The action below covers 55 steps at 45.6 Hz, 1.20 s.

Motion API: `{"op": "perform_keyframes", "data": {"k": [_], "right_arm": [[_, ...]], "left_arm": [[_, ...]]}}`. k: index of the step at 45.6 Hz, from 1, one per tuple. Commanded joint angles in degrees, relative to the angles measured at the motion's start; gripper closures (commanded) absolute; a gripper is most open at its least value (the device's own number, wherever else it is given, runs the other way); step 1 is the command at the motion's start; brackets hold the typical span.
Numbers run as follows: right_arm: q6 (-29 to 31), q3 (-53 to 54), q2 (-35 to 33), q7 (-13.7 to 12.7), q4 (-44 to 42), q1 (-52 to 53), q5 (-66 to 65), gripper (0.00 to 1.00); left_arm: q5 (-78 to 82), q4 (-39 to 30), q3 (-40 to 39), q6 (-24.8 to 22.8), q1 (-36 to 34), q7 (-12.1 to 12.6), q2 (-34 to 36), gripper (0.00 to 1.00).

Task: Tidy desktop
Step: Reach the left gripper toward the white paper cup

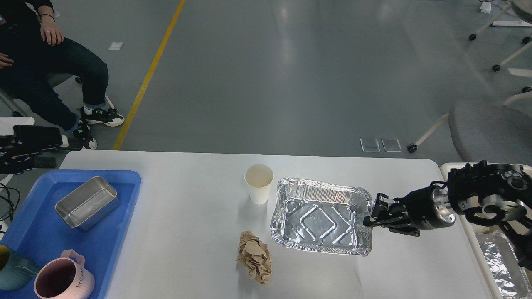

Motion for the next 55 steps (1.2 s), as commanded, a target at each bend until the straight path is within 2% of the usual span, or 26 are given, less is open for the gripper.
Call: {"op": "perform_keyframes", "data": {"k": [1, 4, 8, 14, 17, 27, 32, 38, 47, 55], "right_arm": [[0.1, 0.8, -0.1, 0.0, 0.0, -0.6, 0.1, 1.00], [0.2, 1.2, -0.1, 0.0, 0.0, -1.1, 0.1, 1.00], [0.2, 1.2, 0.1, 0.0, 0.0, -1.5, 0.0, 1.00], [0.2, 1.3, 0.1, 0.0, 0.1, -1.9, 0.0, 1.00], [0.2, 1.6, 0.1, 0.0, 0.4, -2.0, 0.0, 1.00], [0.3, 2.8, 0.0, 0.0, 1.1, -3.8, 0.0, 1.00], [0.3, 3.1, 0.0, 0.0, 1.3, -4.5, 0.0, 1.00], [0.3, 3.1, 0.1, 0.0, 1.3, -4.7, 0.0, 1.00], [0.4, 3.0, 0.6, 0.0, 1.3, -4.7, -1.1, 1.00], [0.5, 2.6, 1.9, 0.0, 1.3, -3.9, -1.5, 1.00]], "left_arm": [[4.8, 0.7, 0.5, 3.9, -1.9, 4.4, -8.6, 0.03], [5.9, 1.5, 0.5, 5.4, -2.3, 5.8, -12.2, 0.03], [6.5, 3.6, 0.6, 6.1, -2.4, 9.3, -18.0, 0.03], [6.6, 7.6, 0.6, 8.1, -2.5, 16.2, -25.0, 0.03], [6.6, 10.2, 0.6, 8.4, -2.9, 17.9, -28.2, 0.03], [7.1, 17.6, 0.7, 10.7, -5.2, 18.3, -37.6, 0.03], [8.1, 18.2, 0.8, 12.8, -5.2, 18.4, -40.4, 0.03], [8.2, 18.3, 0.8, 12.8, -5.2, 18.9, -42.9, 0.03], [8.1, 21.1, 0.8, 13.1, -5.2, 24.4, -48.1, 0.03], [8.1, 21.9, 0.9, 13.0, -5.1, 24.7, -50.6, 0.03]]}}
